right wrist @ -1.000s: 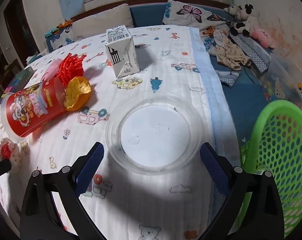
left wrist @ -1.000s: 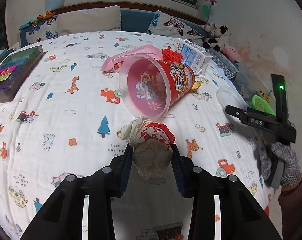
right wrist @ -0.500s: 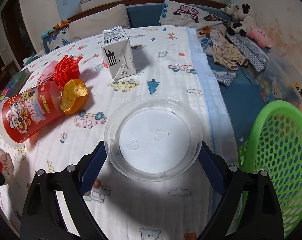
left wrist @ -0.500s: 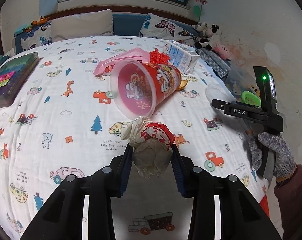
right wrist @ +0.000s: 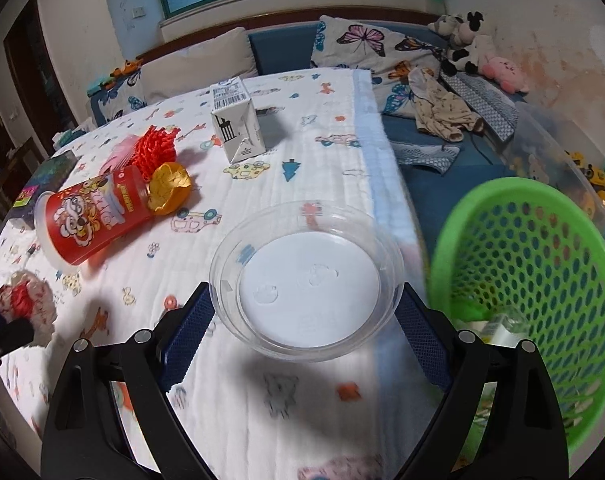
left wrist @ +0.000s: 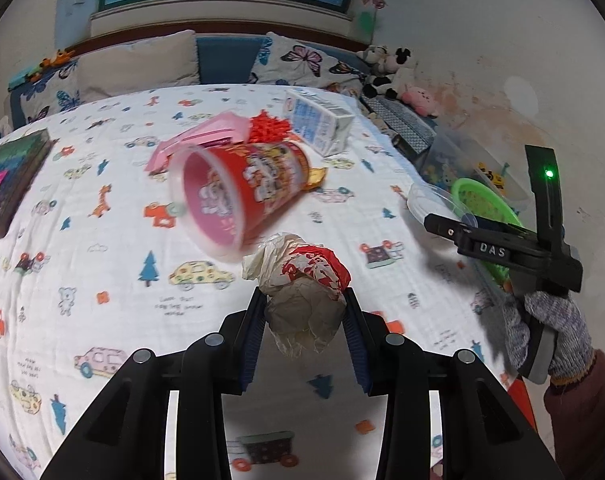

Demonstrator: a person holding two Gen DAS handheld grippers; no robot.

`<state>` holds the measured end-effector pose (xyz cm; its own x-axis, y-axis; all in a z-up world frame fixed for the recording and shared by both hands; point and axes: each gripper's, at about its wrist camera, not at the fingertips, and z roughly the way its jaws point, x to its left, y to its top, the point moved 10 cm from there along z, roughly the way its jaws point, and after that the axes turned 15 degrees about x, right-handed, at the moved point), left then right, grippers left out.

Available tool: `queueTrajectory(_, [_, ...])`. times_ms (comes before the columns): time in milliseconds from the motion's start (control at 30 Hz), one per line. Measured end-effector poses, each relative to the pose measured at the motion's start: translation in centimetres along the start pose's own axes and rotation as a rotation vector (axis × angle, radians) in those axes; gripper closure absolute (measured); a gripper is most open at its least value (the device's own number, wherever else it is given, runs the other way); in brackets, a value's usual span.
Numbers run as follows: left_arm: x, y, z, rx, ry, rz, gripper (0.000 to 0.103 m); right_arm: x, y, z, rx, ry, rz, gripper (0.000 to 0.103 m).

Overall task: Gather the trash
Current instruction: 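Drop the lid into the green basket with the right tool while the left tool drops the tissue in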

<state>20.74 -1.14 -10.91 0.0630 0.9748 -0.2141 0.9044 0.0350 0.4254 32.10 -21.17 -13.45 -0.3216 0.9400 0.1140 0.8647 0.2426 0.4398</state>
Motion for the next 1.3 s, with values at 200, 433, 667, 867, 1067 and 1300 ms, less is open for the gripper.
queueTrajectory(200, [-2.4,0.9,0.2,-0.001,-0.015,0.045,0.066,-2.0,-1.1,-2.2,-0.028,-0.02,0.028,0.014])
queueTrajectory(433, [-6.2,2.6,0.6,-0.001,-0.042,0.118,0.066,-5.7,-2.7,-4.1,-0.047,-0.045,0.1,0.014])
queueTrajectory(667, [-9.4,3.8,1.5,0.01,-0.064,0.17,0.066,-9.0,-4.2,-5.7,-0.071,-0.065,0.157,0.014])
queueTrajectory(867, [-11.8,4.8,1.8,0.011,-0.075,0.215,0.066,-11.9,-5.3,-6.5,-0.078,-0.093,0.207,0.014])
queueTrajectory(1067, [-15.5,6.2,2.8,0.02,-0.102,0.28,0.066,-15.1,-7.1,-5.9,-0.053,-0.104,0.286,0.014])
queueTrajectory(1300, [-20.3,7.5,4.4,0.042,-0.14,0.354,0.066,-17.4,-8.8,-5.4,-0.027,-0.107,0.336,0.014])
